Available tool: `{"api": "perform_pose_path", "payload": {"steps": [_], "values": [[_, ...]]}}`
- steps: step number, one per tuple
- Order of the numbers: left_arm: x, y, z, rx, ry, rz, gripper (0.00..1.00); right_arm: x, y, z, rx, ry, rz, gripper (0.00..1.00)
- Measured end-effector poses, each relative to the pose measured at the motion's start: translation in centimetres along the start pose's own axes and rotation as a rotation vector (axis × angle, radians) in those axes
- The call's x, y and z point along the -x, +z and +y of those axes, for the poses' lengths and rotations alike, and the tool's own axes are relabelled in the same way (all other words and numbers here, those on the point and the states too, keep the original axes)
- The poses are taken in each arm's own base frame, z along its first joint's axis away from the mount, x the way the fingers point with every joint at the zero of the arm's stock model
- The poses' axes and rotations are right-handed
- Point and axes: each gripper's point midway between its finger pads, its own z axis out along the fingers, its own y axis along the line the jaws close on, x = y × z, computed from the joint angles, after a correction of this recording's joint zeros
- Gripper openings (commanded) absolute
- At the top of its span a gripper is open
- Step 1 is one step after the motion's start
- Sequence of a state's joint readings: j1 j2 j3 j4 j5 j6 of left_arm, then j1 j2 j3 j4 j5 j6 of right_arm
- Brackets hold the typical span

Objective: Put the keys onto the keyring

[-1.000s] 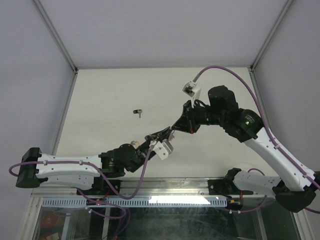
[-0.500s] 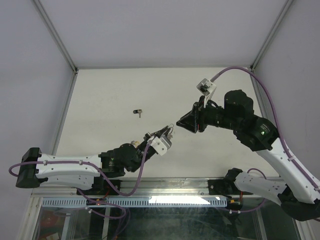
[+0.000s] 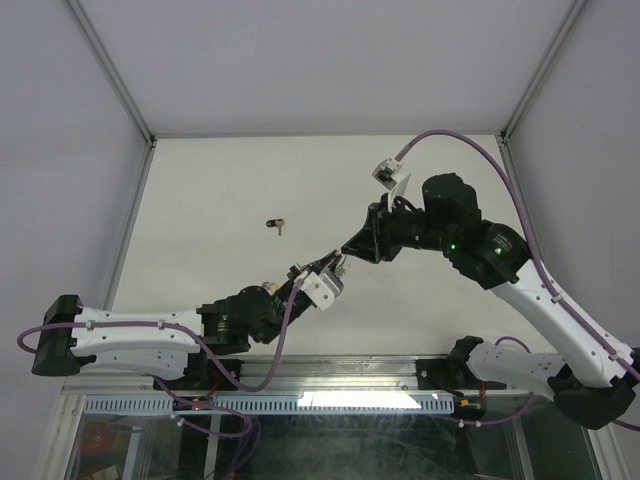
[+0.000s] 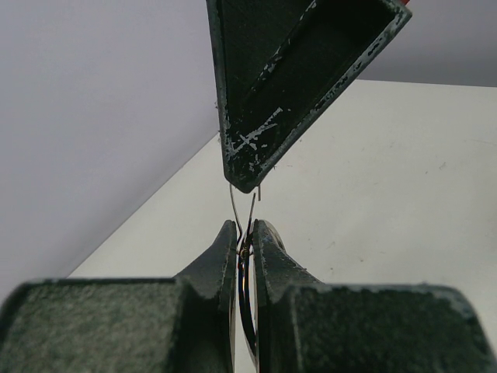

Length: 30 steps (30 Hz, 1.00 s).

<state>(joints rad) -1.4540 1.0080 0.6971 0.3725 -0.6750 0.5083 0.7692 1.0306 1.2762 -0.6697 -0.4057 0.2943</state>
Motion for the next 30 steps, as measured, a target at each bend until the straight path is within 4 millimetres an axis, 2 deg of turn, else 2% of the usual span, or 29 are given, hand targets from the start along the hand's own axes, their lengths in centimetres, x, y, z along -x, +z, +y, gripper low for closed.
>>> {"api": "perform_pose_path", "payload": {"steps": [3,10,12,14,17,18,20,23,30], "values": [[-0.01,0.0,-0.01,0.0,0.0,0.0,0.0,0.12,0.02,0.13,0.006,0.001,-0.004,0.27],[-0.06,0.07,-0.1,-0.002,0.002,0.002,0.0,0.07,0.2,0.49,0.031,0.009,-0.004,0.28],[-0.1,0.09,-0.13,-0.002,0.003,0.003,0.0,0.02,0.31,0.51,0.035,0.012,-0.003,0.25],[-0.11,0.09,-0.14,-0.002,0.003,0.004,0.0,0.0,0.41,0.56,0.04,0.013,-0.001,0.18],[-0.13,0.1,-0.16,-0.003,0.004,0.004,0.0,0.06,0.49,0.69,0.048,0.015,-0.001,0.0],[-0.13,0.1,-0.16,-0.003,0.004,0.004,0.01,0.07,0.5,0.7,0.049,0.014,-0.001,0.0],[-0.11,0.1,-0.14,-0.002,0.004,0.004,0.14,0.09,0.51,0.7,0.049,0.019,-0.002,0.0],[-0.1,0.1,-0.15,-0.002,0.003,0.003,0.25,0.08,0.51,0.71,0.049,0.018,-0.001,0.0],[0.0,0.12,-0.13,-0.002,0.001,0.001,0.26,0.04,0.51,0.65,0.047,0.016,0.0,0.0]]}}
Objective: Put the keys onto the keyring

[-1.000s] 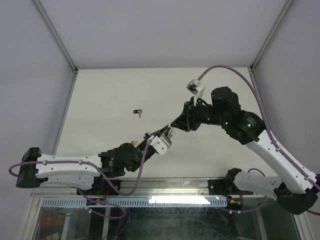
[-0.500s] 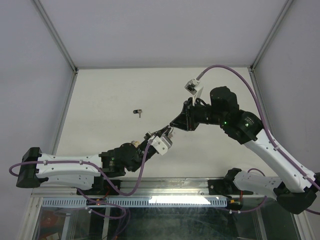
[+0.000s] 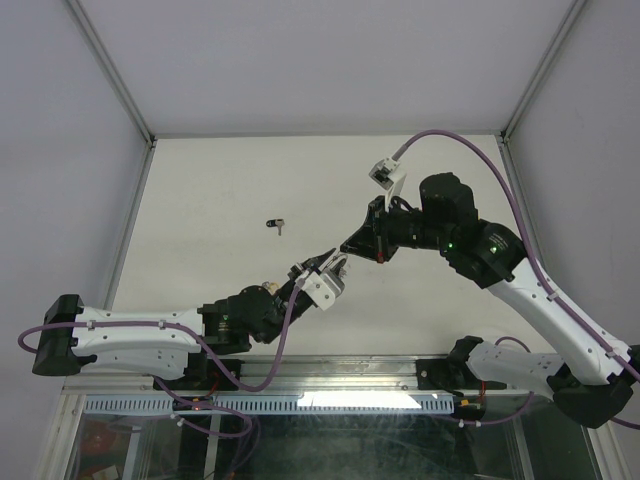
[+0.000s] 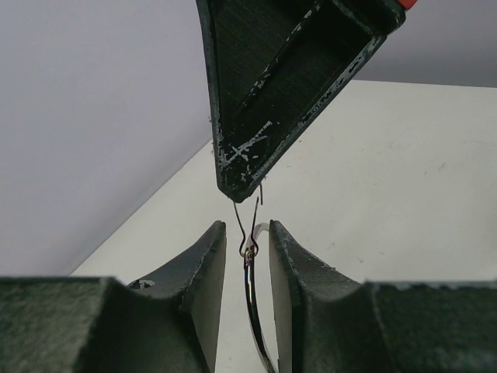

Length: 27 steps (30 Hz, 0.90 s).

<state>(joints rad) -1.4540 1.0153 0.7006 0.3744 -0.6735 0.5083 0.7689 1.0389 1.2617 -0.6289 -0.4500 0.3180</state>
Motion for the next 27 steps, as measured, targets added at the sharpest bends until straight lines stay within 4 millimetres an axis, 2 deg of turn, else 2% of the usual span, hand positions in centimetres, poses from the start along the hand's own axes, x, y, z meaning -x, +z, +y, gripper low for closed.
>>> {"api": "perform_pose_path", "payload": {"steps": [8,12,14,18,27], "values": [[0.27,0.04,0.08,0.001,-0.003,-0.005,0.26,-0.12,-0.01,-0.07,-0.002,-0.003,0.005,0.0],[0.65,0.1,0.22,0.005,-0.008,-0.014,0.23,-0.13,0.0,-0.07,-0.002,-0.003,0.005,0.0],[0.68,0.11,0.24,0.006,-0.008,-0.015,0.18,-0.13,0.01,-0.07,-0.001,-0.003,0.006,0.0],[0.71,0.11,0.16,0.001,-0.007,-0.017,0.0,-0.1,0.02,-0.06,-0.001,-0.004,0.004,0.0],[0.65,0.14,0.1,0.0,-0.003,-0.016,0.0,-0.11,0.02,-0.11,-0.003,-0.004,0.005,0.0]]}}
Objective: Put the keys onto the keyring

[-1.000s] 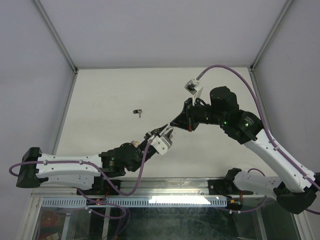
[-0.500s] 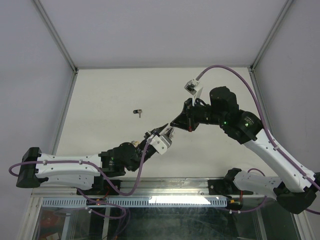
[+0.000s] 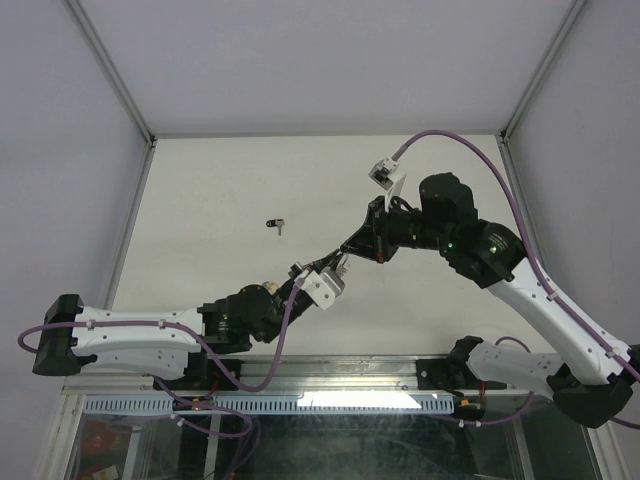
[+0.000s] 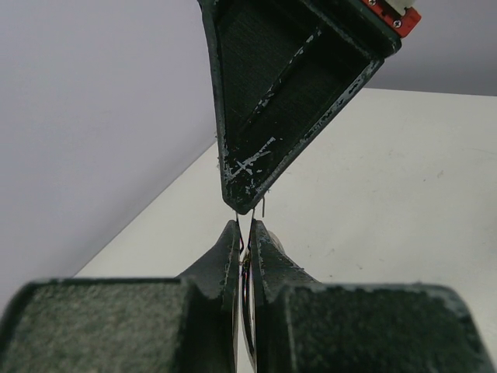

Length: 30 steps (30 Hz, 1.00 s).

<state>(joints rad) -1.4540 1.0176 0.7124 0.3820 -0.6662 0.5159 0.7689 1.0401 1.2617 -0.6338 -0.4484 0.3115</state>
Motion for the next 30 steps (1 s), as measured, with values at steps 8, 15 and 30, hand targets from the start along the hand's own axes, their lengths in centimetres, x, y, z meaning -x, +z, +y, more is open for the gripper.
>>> {"api": "perform_pose_path", "payload": {"steps": [8,15,30], "values": [[-0.3,0.0,-0.1,0.0,0.005,0.011,0.0,0.2,-0.6,-0.3,-0.03,-0.011,-0.036,0.28],[-0.6,-0.1,-0.1,0.003,-0.007,0.027,0.0,1.8,-2.8,-0.7,-0.093,-0.052,-0.172,0.31],[-3.1,0.2,8.1,0.214,-0.28,0.155,0.0,0.3,-1.4,-5.4,-0.259,-0.04,-0.212,0.36]]}}
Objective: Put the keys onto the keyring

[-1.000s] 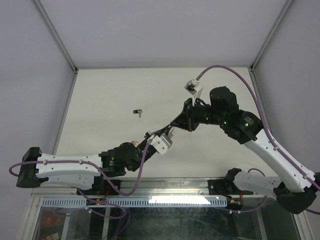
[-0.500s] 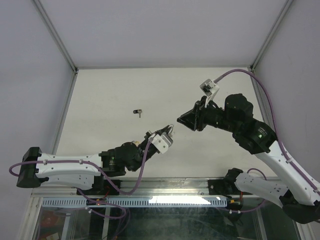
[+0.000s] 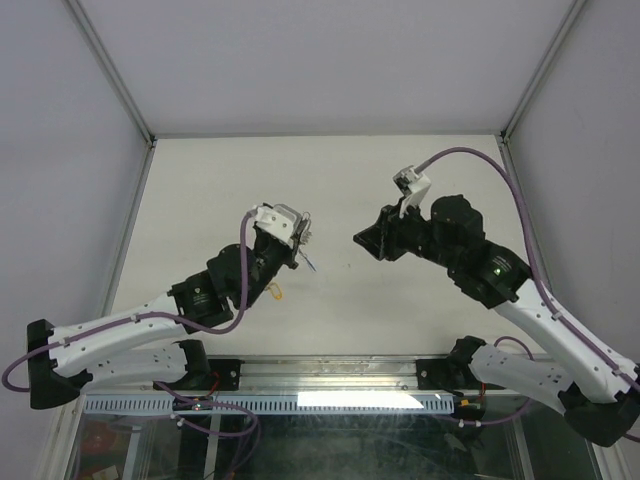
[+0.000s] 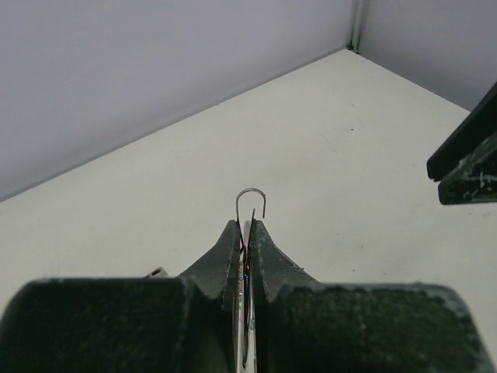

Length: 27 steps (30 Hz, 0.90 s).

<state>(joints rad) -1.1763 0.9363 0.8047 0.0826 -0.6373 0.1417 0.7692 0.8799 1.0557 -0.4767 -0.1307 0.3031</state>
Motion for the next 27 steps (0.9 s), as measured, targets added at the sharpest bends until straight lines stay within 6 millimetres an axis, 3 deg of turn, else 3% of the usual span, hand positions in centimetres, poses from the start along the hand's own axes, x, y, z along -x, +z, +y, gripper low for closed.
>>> {"api": "perform_pose_path", "payload": {"steps": [4,8,12,16,22,27], "values": [[0.2,-0.2,2.7,0.064,-0.032,0.024,0.0,-2.1,2.3,-1.2,-0.034,0.014,0.079,0.37],[0.3,-0.7,5.8,0.153,-0.045,0.051,0.0,-6.9,5.1,-2.3,-0.053,0.04,0.204,0.39],[0.6,-1.7,8.6,0.23,-0.043,0.081,0.0,-11.9,7.9,-1.1,0.013,0.002,0.329,0.41],[1.6,-3.1,9.8,0.262,-0.056,0.078,0.0,-15.7,11.1,0.8,0.169,-0.107,0.368,0.44],[2.4,-4.8,10.9,0.289,-0.082,0.069,0.0,-17.7,15.0,1.4,0.35,-0.272,0.212,0.37],[1.8,-5.5,11.4,0.307,-0.079,0.091,0.0,-19.6,17.7,2.4,0.521,-0.429,0.089,0.36]]}}
